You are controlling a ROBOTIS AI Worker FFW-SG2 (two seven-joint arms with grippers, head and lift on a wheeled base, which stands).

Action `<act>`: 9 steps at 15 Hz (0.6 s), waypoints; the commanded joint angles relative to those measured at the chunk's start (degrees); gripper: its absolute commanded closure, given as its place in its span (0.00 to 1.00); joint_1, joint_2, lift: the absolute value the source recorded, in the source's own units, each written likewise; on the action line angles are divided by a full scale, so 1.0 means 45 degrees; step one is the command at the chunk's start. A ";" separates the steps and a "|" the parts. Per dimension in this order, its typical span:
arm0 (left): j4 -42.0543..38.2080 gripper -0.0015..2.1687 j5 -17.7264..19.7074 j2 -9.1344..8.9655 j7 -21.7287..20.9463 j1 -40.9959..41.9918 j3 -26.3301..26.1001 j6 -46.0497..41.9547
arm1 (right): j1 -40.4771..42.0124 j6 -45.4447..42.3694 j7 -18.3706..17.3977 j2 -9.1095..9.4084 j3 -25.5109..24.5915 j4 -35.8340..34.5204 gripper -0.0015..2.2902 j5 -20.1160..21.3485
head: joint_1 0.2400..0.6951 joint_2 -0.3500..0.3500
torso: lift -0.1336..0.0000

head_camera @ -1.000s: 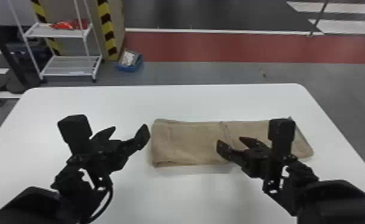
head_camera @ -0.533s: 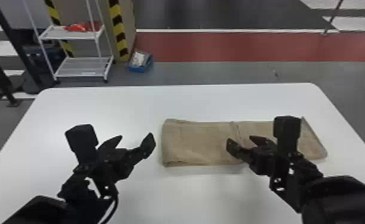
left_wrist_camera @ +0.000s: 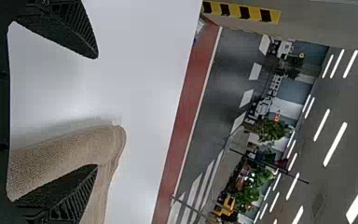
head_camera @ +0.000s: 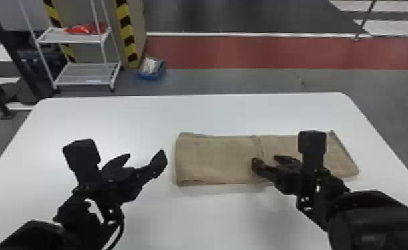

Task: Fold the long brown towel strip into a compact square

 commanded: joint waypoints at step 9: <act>0.0018 0.02 0.0196 0.0061 -0.0261 -0.0056 0.0511 0.0535 | -0.0910 0.0584 -0.0019 0.0020 0.0309 0.0646 0.23 -0.0014 | 1.00 0.52 | 0.07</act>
